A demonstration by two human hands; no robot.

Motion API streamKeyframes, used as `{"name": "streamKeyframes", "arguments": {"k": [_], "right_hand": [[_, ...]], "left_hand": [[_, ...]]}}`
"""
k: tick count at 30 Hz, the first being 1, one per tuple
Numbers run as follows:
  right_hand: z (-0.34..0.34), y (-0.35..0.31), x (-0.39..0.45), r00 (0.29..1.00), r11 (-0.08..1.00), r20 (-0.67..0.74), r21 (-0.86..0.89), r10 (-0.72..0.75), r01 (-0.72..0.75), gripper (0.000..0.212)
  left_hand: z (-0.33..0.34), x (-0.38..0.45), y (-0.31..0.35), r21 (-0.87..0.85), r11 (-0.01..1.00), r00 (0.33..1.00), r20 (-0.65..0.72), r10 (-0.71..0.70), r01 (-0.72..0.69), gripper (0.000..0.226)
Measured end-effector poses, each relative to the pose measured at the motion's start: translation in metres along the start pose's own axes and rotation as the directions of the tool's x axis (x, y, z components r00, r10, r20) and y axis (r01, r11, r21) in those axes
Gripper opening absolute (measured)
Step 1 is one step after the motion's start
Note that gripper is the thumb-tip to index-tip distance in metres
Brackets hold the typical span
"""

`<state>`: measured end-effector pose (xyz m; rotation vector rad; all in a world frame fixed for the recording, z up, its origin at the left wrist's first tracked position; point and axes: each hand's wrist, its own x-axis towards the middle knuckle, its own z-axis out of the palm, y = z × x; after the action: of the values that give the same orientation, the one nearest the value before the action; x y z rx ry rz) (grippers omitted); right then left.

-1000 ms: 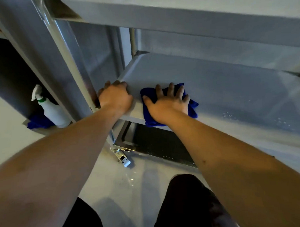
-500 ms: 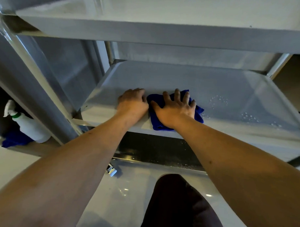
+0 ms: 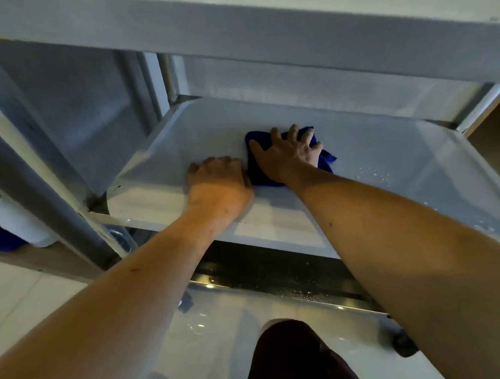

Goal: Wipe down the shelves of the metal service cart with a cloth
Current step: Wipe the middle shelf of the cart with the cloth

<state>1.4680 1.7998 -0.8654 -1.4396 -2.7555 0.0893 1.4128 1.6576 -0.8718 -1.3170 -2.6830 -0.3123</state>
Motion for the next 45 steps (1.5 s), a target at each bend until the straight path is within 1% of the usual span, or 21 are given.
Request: {"name": "streamKeyframes", "arguments": {"k": [3, 5, 9, 13, 17, 22, 27, 31, 37, 42, 44, 45], "right_hand": [[0.001, -0.008, 0.032, 1.000, 1.000, -0.018, 0.004, 0.004, -0.004, 0.081], [-0.001, -0.011, 0.052, 1.000, 1.000, -0.017, 0.012, 0.017, -0.016, 0.082], [-0.006, -0.017, 0.089, 0.999, 1.000, -0.014, 0.005, 0.029, -0.029, 0.083], [-0.006, -0.019, 0.110, 0.999, 1.000, -0.031, 0.008, 0.029, -0.029, 0.083], [-0.005, -0.018, 0.109, 1.000, 1.000, -0.025, 0.015, 0.019, -0.018, 0.083], [-0.002, -0.009, 0.071, 1.000, 1.000, -0.014, 0.019, -0.011, 0.012, 0.081], [0.001, 0.008, 0.011, 0.999, 0.999, -0.034, 0.023, -0.021, 0.022, 0.080], [0.000, 0.020, -0.031, 1.000, 1.000, -0.021, 0.014, -0.011, 0.011, 0.078], [-0.006, 0.045, -0.096, 1.000, 0.999, 0.020, 0.050, 0.007, -0.008, 0.078], [-0.007, 0.080, -0.132, 0.999, 0.997, 0.001, 0.063, 0.038, -0.038, 0.080], [-0.007, 0.095, -0.138, 0.997, 0.996, -0.011, 0.055, 0.078, -0.077, 0.081], [-0.008, 0.102, -0.140, 0.995, 0.994, -0.015, 0.053, 0.099, -0.098, 0.082]], "left_hand": [[0.006, -0.002, -0.002, 0.001, 1.000, 0.996, -0.087, 0.022, -0.022, 0.032], [0.009, -0.002, -0.003, 0.005, 0.999, 0.991, -0.124, 0.039, -0.039, 0.031], [0.012, 0.003, 0.002, -0.024, 1.000, 0.991, -0.136, 0.010, -0.014, 0.030], [0.015, 0.004, 0.005, -0.010, 1.000, 0.989, -0.145, 0.020, -0.022, 0.032], [0.015, 0.009, 0.004, -0.015, 1.000, 0.997, -0.077, 0.005, -0.006, 0.030], [0.014, 0.008, 0.003, 0.002, 1.000, 0.997, -0.078, 0.010, -0.010, 0.034], [0.006, 0.006, 0.003, 0.002, 1.000, 1.000, 0.013, 0.001, -0.001, 0.031], [-0.001, 0.001, 0.007, -0.047, 0.998, 0.999, -0.017, -0.042, 0.041, 0.036], [-0.007, -0.005, 0.006, -0.040, 0.998, 0.999, -0.005, -0.051, 0.051, 0.036], [-0.012, -0.010, 0.008, 0.004, 0.998, 0.998, 0.028, -0.064, 0.064, 0.037], [-0.015, -0.008, 0.011, 0.061, 0.996, 0.997, 0.038, -0.068, 0.066, 0.039], [-0.017, -0.007, 0.014, 0.103, 0.994, 0.998, 0.049, -0.050, 0.044, 0.037]]}}
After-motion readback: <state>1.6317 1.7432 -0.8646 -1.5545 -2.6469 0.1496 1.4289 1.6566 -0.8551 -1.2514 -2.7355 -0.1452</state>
